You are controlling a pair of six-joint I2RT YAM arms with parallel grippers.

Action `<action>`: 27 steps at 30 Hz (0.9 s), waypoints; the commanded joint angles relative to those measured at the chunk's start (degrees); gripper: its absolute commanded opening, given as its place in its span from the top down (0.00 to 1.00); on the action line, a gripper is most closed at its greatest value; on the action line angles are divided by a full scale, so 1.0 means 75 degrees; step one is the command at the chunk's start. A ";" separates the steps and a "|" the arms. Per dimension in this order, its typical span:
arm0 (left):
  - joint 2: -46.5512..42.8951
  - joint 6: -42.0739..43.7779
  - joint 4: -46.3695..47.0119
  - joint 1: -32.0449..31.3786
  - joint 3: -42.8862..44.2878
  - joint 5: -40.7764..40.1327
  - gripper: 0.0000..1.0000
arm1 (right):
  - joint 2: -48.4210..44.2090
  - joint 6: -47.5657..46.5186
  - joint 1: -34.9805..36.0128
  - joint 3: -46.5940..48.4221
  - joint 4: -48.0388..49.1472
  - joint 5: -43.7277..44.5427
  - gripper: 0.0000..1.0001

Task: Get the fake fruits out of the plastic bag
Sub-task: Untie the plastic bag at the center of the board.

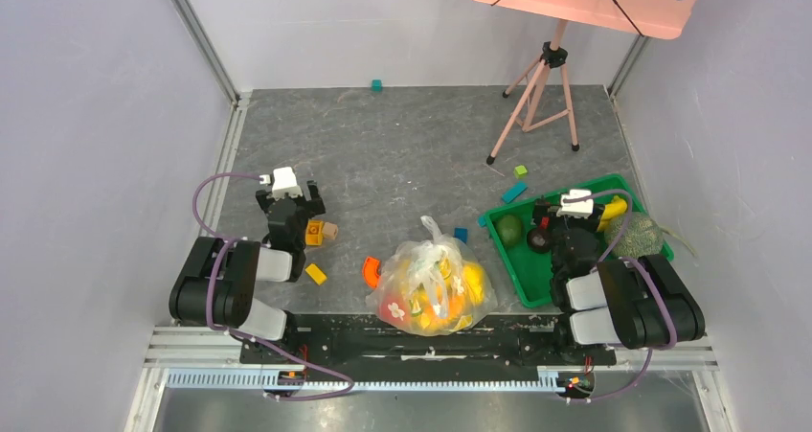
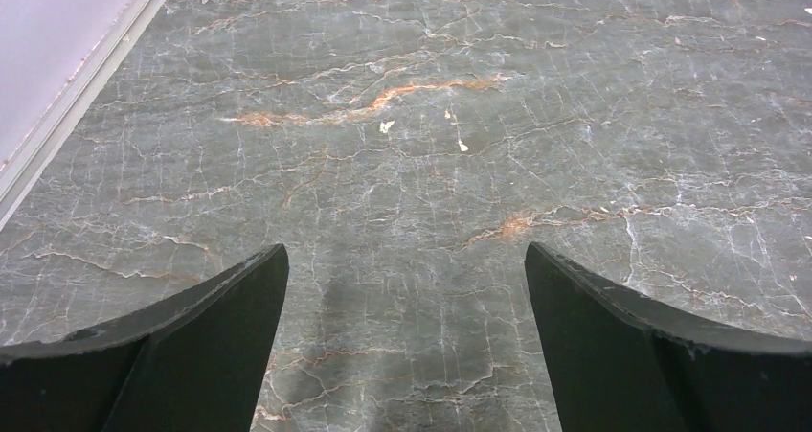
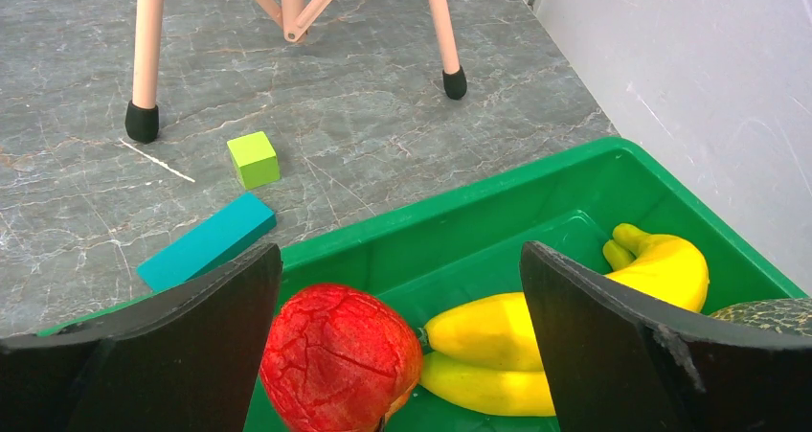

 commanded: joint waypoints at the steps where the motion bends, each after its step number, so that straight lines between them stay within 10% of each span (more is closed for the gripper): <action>1: 0.0012 0.0271 0.0313 0.0038 0.0170 -0.0005 0.00 | 0.0033 -0.0107 -0.0041 -0.0761 0.0447 0.0067 0.02; 21: -0.0133 0.0216 0.0467 -0.0010 0.0040 -0.0415 0.00 | 0.0025 -0.0097 -0.0038 -0.0767 0.0435 0.0071 0.02; 27: -0.1819 -0.0376 -0.2536 -0.0167 0.0771 -0.1541 0.00 | 0.0027 -0.0096 -0.0041 -0.0763 0.0430 0.0069 0.02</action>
